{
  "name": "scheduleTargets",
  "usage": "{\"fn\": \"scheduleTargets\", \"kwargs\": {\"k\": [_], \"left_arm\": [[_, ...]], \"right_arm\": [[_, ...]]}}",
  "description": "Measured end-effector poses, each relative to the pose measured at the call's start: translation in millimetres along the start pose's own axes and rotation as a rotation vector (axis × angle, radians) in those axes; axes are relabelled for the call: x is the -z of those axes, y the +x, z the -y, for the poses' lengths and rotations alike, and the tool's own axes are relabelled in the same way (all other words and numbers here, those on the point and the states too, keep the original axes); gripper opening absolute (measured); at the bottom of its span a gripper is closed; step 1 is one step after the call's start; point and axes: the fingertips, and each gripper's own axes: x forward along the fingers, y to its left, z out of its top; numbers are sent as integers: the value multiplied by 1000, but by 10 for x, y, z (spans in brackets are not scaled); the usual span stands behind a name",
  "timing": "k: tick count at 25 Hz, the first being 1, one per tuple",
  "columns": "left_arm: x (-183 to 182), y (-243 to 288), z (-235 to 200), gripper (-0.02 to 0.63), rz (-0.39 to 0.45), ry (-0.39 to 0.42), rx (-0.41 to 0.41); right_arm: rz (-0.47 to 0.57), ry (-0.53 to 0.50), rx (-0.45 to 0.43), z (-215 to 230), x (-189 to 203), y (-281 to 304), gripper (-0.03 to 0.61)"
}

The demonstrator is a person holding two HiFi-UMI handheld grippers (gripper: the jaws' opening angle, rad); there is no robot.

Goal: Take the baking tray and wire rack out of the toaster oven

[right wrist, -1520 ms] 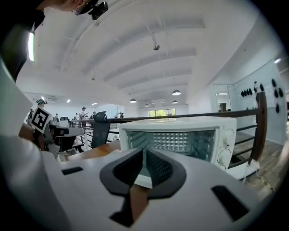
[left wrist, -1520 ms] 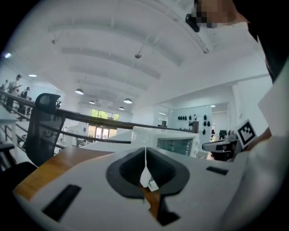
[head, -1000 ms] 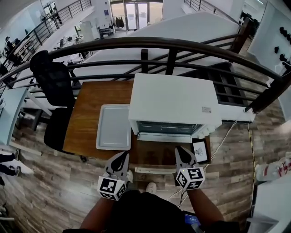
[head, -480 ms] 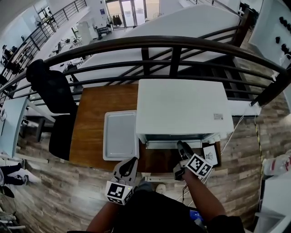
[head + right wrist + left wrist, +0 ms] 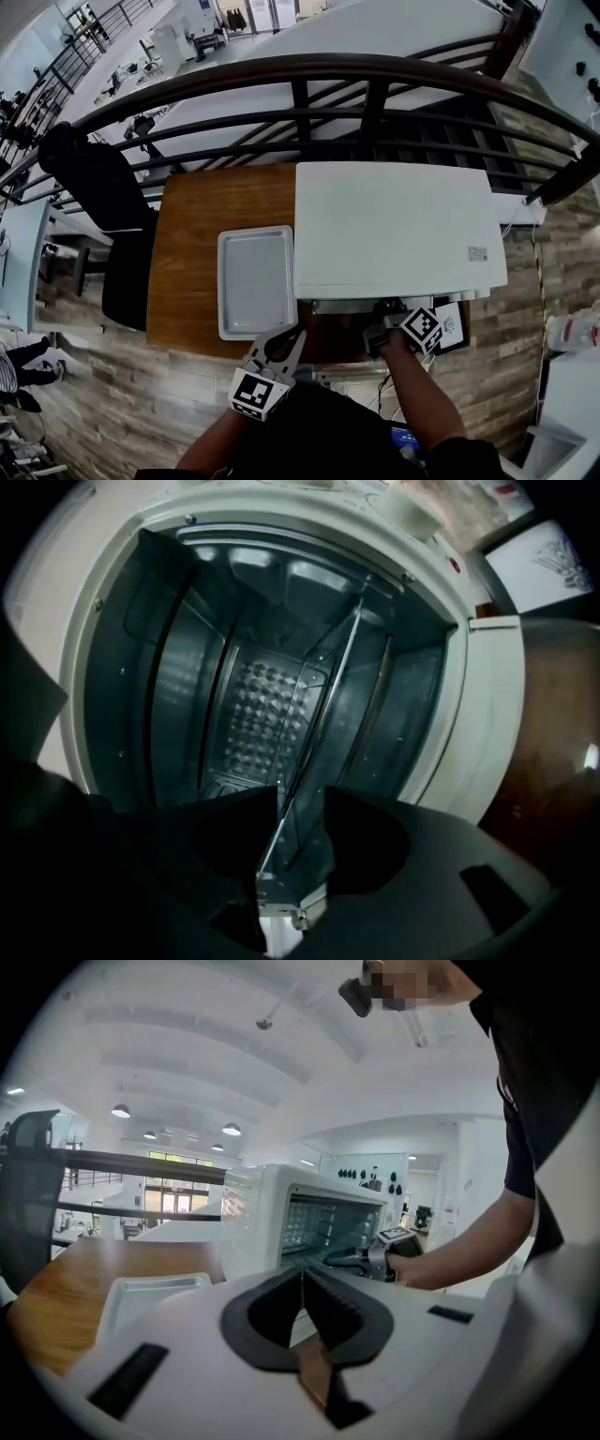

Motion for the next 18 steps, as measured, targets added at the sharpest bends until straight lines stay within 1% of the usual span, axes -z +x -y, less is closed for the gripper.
{"fn": "scheduleTargets", "kwargs": {"k": [2, 4, 5, 6, 7, 12, 15, 18], "left_arm": [[27, 28, -14, 17, -8, -14, 11], [45, 67, -7, 17, -14, -32, 19], [58, 85, 2, 17, -17, -42, 20], [75, 95, 13, 17, -22, -49, 20], [95, 97, 25, 17, -26, -56, 19], [210, 30, 49, 17, -46, -86, 15], [277, 11, 64, 17, -58, -92, 19], [286, 13, 92, 17, -54, -117, 16]], "right_arm": [[-10, -8, -1, -6, 27, 41, 145], [-20, -6, -31, -52, 16, 71, 116], [-23, 6, -56, -82, 1, 79, 82], [-24, 26, -79, -102, -12, 78, 28], [-22, 49, -95, -103, -18, 68, 19], [-19, 124, -137, -117, 99, -98, 9], [-18, 143, -132, -79, 145, -186, 10], [-7, 157, -125, -57, 136, -198, 9]]}}
